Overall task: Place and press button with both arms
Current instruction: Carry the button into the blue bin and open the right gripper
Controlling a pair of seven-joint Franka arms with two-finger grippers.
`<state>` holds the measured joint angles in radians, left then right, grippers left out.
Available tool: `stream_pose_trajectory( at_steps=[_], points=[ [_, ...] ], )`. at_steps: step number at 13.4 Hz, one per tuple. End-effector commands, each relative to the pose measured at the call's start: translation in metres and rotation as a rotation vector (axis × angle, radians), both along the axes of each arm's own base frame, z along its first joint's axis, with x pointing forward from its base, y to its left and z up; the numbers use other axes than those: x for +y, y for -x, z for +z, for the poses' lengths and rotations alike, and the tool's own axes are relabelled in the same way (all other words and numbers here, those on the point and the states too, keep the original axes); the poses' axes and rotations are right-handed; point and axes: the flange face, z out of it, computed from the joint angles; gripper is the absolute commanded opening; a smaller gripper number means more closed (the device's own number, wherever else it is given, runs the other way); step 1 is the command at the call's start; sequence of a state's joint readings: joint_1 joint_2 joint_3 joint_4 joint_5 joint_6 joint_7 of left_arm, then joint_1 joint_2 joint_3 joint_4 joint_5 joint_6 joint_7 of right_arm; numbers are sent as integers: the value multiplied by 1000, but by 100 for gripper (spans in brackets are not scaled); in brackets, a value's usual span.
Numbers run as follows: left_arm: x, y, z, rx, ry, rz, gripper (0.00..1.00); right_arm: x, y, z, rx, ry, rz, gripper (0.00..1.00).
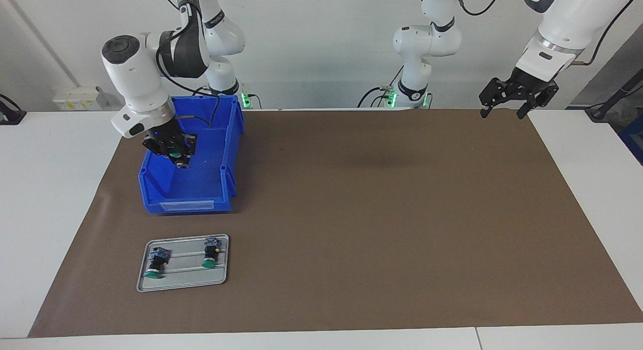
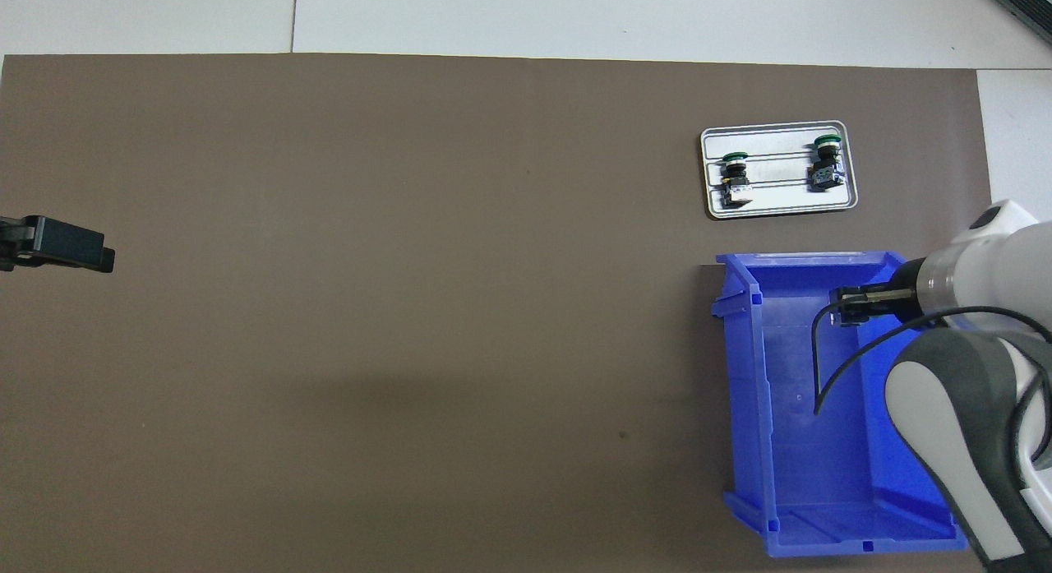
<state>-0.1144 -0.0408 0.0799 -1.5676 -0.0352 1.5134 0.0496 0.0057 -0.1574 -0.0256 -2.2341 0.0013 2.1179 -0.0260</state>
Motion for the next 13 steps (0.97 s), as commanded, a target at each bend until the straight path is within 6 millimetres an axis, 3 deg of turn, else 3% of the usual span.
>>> stream_pose_trajectory(
  at_steps=[1,5,8,9,10,11,13],
  points=[
    [1,8,0,-7,-10,11,100,-10,35,-38,-37,-59,-1,0],
    [1,8,0,-7,-10,10,100,-19,56,-100,-90,-66,34,0],
    [1,8,0,-7,-10,11,100,-18,51,-116,-98,-60,31,0],
    [1,8,0,-7,-10,10,100,-17,52,-117,-95,-61,25,27],
    [1,8,0,-7,-10,10,100,-16,50,-117,-96,-62,20,83],
    [1,8,0,-7,-10,11,100,-15,48,-113,-94,-64,12,100],
    [1,8,0,-7,-10,11,100,-14,30,-79,-117,-71,5,100]
  ],
)
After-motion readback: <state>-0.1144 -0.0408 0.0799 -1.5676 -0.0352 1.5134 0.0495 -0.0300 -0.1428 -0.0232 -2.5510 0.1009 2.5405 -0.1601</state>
